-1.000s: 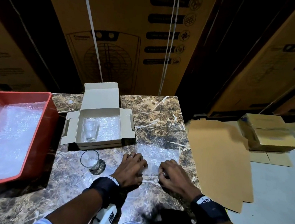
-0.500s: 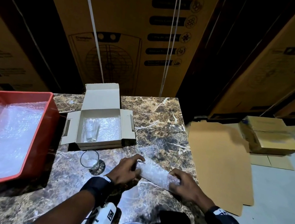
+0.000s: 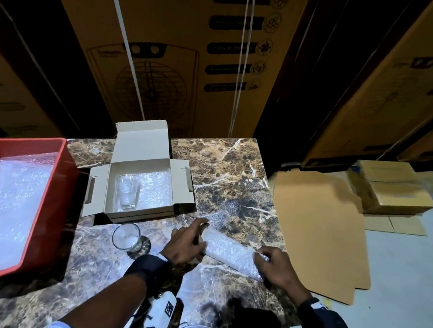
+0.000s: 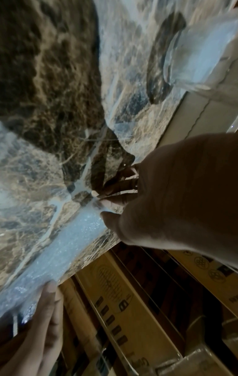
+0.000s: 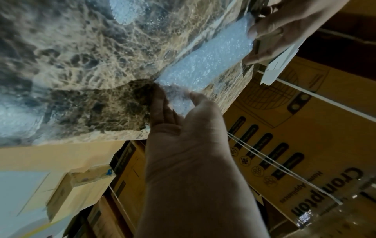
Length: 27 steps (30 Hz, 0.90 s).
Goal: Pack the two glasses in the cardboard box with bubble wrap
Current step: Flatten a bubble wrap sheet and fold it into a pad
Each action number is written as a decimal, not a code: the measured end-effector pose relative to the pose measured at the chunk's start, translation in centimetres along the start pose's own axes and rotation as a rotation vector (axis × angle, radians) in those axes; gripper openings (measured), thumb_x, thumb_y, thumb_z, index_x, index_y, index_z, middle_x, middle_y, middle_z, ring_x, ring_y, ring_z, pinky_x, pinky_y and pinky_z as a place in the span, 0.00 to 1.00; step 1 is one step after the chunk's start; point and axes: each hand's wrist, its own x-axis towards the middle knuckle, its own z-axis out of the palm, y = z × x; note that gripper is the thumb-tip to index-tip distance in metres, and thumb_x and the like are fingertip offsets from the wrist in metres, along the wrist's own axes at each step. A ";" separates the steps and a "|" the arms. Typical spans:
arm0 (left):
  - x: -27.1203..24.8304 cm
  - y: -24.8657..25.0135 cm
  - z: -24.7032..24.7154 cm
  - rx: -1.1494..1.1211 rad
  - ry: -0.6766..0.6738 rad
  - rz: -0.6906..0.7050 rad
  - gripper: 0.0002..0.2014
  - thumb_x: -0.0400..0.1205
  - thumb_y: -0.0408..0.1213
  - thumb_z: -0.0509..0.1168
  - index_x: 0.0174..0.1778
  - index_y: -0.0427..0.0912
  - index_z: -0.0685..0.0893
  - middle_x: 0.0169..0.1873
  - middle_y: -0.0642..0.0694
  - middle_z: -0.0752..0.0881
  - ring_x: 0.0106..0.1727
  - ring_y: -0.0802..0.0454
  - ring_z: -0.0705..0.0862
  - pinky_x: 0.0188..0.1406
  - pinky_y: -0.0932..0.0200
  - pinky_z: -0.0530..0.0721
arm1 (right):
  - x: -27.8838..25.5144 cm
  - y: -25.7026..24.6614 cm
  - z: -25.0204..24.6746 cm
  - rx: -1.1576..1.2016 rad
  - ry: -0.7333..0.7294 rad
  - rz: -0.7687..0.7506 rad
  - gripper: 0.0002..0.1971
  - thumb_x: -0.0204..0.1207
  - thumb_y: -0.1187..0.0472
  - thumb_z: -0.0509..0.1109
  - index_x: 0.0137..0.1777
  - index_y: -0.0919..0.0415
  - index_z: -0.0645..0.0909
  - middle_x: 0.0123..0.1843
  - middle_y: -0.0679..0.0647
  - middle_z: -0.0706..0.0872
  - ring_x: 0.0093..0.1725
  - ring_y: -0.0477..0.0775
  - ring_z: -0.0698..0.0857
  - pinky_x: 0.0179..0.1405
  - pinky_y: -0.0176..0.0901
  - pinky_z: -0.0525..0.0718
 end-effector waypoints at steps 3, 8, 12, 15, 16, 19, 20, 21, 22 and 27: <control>0.1 0.1 0.2 0.086 0.016 0.001 0.30 0.82 0.46 0.70 0.78 0.62 0.65 0.37 0.55 0.88 0.45 0.47 0.88 0.62 0.40 0.81 | 0.1 0.2 0.1 -0.204 0.083 -0.001 0.10 0.79 0.52 0.73 0.38 0.53 0.82 0.33 0.45 0.85 0.33 0.51 0.83 0.37 0.47 0.80; 0.3 1.1 0.3 0.245 0.048 0.028 0.28 0.79 0.42 0.71 0.74 0.53 0.68 0.56 0.46 0.82 0.54 0.40 0.83 0.57 0.43 0.82 | -0.8 -0.3 0.8 -0.504 0.201 -0.008 0.11 0.77 0.45 0.70 0.44 0.49 0.74 0.43 0.45 0.76 0.44 0.51 0.76 0.37 0.46 0.70; 0.0 2.2 0.5 0.376 0.112 0.168 0.25 0.76 0.39 0.70 0.68 0.51 0.71 0.58 0.48 0.72 0.56 0.45 0.76 0.58 0.48 0.78 | -1.2 -1.2 1.4 -0.539 0.237 -0.092 0.10 0.78 0.49 0.70 0.49 0.47 0.71 0.49 0.44 0.70 0.49 0.50 0.72 0.45 0.45 0.69; -0.1 3.3 0.9 0.462 0.159 0.354 0.21 0.80 0.39 0.68 0.68 0.53 0.72 0.62 0.48 0.71 0.61 0.47 0.73 0.60 0.49 0.70 | -1.1 -2.6 2.1 -0.487 0.181 -0.180 0.07 0.82 0.51 0.68 0.57 0.49 0.76 0.55 0.43 0.70 0.54 0.48 0.73 0.51 0.45 0.73; -0.2 3.7 1.2 0.474 0.160 0.411 0.21 0.81 0.40 0.67 0.70 0.54 0.73 0.63 0.47 0.73 0.62 0.47 0.73 0.60 0.49 0.69 | -0.9 -3.0 2.5 -0.484 0.144 -0.228 0.08 0.83 0.51 0.67 0.59 0.49 0.76 0.55 0.43 0.72 0.55 0.47 0.73 0.52 0.46 0.75; -0.4 3.9 2.2 0.474 0.068 0.508 0.24 0.83 0.40 0.60 0.77 0.50 0.73 0.73 0.45 0.75 0.72 0.47 0.73 0.69 0.48 0.68 | -0.4 -3.3 3.9 -0.435 0.040 -0.343 0.12 0.84 0.50 0.65 0.64 0.49 0.77 0.54 0.44 0.73 0.54 0.45 0.72 0.53 0.47 0.76; -0.5 3.6 2.6 0.483 0.007 0.501 0.27 0.83 0.40 0.59 0.81 0.47 0.71 0.78 0.44 0.72 0.78 0.46 0.70 0.75 0.47 0.66 | -0.3 -3.1 4.4 -0.411 0.017 -0.343 0.13 0.84 0.50 0.65 0.66 0.50 0.77 0.54 0.44 0.74 0.54 0.45 0.73 0.53 0.46 0.75; -0.7 3.1 2.9 0.509 -0.060 0.483 0.29 0.84 0.41 0.57 0.85 0.44 0.67 0.83 0.41 0.68 0.84 0.44 0.65 0.81 0.47 0.62 | -0.2 -2.8 4.8 -0.392 0.011 -0.340 0.13 0.84 0.50 0.65 0.66 0.50 0.78 0.54 0.45 0.75 0.54 0.46 0.74 0.53 0.46 0.74; -1.0 2.6 3.2 0.542 -0.129 0.455 0.32 0.86 0.43 0.56 0.88 0.41 0.61 0.88 0.39 0.61 0.89 0.42 0.58 0.85 0.46 0.56 | 0.0 -2.4 5.2 -0.376 0.023 -0.335 0.12 0.84 0.50 0.65 0.64 0.50 0.78 0.54 0.46 0.76 0.54 0.48 0.74 0.52 0.47 0.74; -2.1 0.1 3.6 0.687 -0.303 0.371 0.39 0.90 0.58 0.47 0.91 0.41 0.40 0.90 0.43 0.35 0.90 0.45 0.34 0.89 0.40 0.36 | 0.3 -1.5 5.8 -0.332 0.064 -0.321 0.11 0.81 0.49 0.65 0.60 0.52 0.78 0.49 0.44 0.72 0.49 0.49 0.73 0.46 0.47 0.70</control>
